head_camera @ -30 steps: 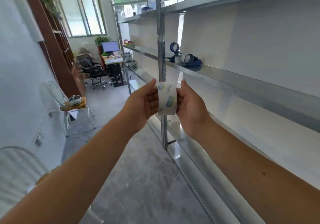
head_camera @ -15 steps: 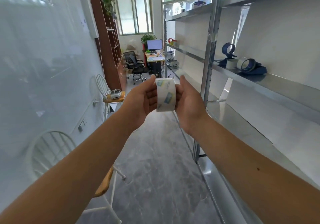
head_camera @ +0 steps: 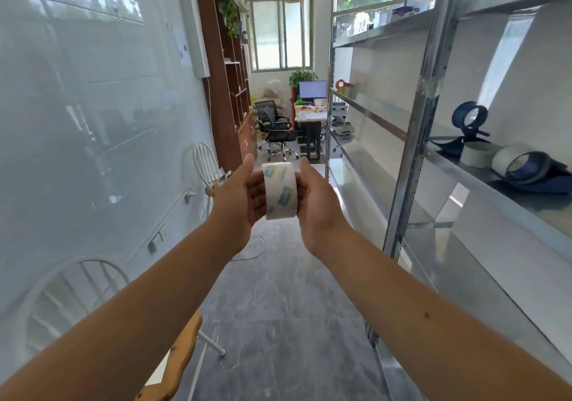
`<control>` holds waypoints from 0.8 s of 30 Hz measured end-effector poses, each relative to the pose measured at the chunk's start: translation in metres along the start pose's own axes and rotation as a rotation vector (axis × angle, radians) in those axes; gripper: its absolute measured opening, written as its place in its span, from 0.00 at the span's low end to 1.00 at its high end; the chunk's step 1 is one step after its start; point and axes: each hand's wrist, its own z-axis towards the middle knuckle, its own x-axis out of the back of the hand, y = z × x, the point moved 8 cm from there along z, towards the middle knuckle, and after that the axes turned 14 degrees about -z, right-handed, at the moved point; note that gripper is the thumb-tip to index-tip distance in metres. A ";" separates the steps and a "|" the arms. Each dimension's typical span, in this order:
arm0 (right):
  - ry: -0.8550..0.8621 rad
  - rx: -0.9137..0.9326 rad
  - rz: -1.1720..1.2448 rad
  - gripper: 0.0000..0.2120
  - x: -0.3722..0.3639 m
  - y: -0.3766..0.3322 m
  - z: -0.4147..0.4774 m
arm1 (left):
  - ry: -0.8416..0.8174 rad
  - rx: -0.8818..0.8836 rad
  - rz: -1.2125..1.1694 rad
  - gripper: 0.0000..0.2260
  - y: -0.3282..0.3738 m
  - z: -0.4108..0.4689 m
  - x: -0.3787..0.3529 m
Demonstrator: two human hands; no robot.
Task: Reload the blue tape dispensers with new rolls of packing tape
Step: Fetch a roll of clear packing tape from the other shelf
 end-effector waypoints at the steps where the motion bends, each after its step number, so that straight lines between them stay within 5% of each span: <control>1: -0.006 -0.008 0.005 0.28 0.000 0.004 0.013 | 0.009 0.002 -0.010 0.26 -0.003 0.014 0.002; 24: 0.087 -0.134 -0.043 0.30 -0.052 0.072 0.383 | -0.050 0.129 0.023 0.27 -0.016 0.418 0.058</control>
